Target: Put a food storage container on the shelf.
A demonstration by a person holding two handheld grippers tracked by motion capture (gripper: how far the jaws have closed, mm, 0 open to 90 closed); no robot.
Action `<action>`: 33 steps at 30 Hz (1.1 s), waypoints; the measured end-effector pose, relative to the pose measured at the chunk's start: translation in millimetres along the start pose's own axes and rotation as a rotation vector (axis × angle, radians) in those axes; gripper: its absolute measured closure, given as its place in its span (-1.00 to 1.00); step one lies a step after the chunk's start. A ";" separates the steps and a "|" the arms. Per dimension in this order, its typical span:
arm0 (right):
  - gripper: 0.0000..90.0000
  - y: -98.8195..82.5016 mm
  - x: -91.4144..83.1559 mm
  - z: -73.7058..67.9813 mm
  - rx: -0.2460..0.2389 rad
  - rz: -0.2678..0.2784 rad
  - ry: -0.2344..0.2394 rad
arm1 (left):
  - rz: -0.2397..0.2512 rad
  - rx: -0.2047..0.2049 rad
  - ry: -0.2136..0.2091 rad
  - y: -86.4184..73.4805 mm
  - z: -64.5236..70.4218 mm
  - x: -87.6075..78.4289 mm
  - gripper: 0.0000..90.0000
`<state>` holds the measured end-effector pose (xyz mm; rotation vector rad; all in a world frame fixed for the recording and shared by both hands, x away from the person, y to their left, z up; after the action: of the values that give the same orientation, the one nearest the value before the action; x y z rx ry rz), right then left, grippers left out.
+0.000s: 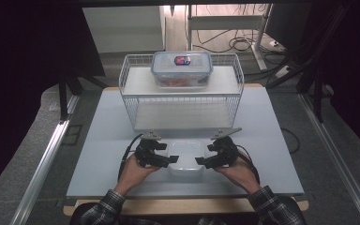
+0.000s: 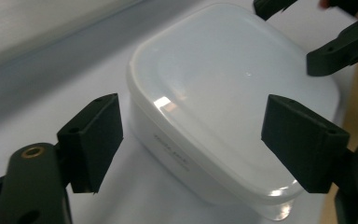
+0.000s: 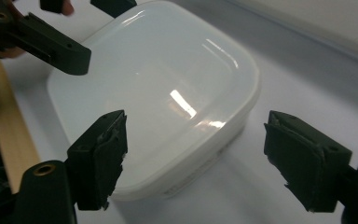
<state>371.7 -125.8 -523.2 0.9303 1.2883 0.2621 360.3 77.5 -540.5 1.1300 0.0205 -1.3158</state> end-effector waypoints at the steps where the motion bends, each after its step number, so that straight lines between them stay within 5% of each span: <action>1: -0.46 -0.3 0.6 -0.7 0.019 0.004 0.019 | 0.000 -0.001 -0.006 -0.9 0.4 0.0 -0.47; 3: -0.38 -1.3 1.9 -3.5 0.059 -0.001 0.071 | -0.004 -0.008 -0.010 -1.9 0.6 -0.5 -0.40; 4: -0.38 -2.2 2.6 -5.3 0.078 -0.006 0.098 | -0.017 -0.045 -0.045 -5.8 2.2 -1.7 -0.39; 8: -0.10 -4.7 -4.4 -9.6 0.111 -0.011 0.104 | -0.025 -0.096 -0.059 -16.2 6.1 -10.7 -0.20; 10: 0.09 -6.3 -9.1 -9.6 0.132 0.000 0.106 | -0.013 -0.091 -0.034 -18.0 8.5 -18.3 0.08; 13: 0.26 -8.0 -13.5 -9.6 0.179 0.013 0.118 | -0.005 -0.112 -0.025 -19.3 11.2 -21.5 0.23; 19: 0.63 -2.8 -23.1 -7.5 0.206 0.033 0.074 | 0.077 -0.119 0.043 -15.4 13.4 -25.8 0.54; 22: 0.75 -2.6 -23.9 -5.5 0.211 0.056 0.045 | 0.099 -0.145 0.042 -15.0 12.8 -26.4 0.69; 25: 0.74 -1.4 -22.8 -3.7 0.186 0.073 -0.017 | 0.107 -0.160 0.050 -15.5 12.6 -25.1 0.75; 33: 0.74 1.7 -21.0 -4.6 0.164 0.139 -0.084 | 0.135 -0.167 0.077 -12.3 12.0 -25.4 0.75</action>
<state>361.6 -136.2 -507.3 1.1612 1.1816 0.2254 335.8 90.5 -527.3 1.0213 0.1070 -1.1289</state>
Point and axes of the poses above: each handheld gripper's, and its own axes: x roughly forward along the jaws, y roughly out of its top, z roughly to its right, the point moved 6 cm from there along x, roughly forward along the jaws, and after that the axes turned 15 degrees about -x, right-handed, at the moved point
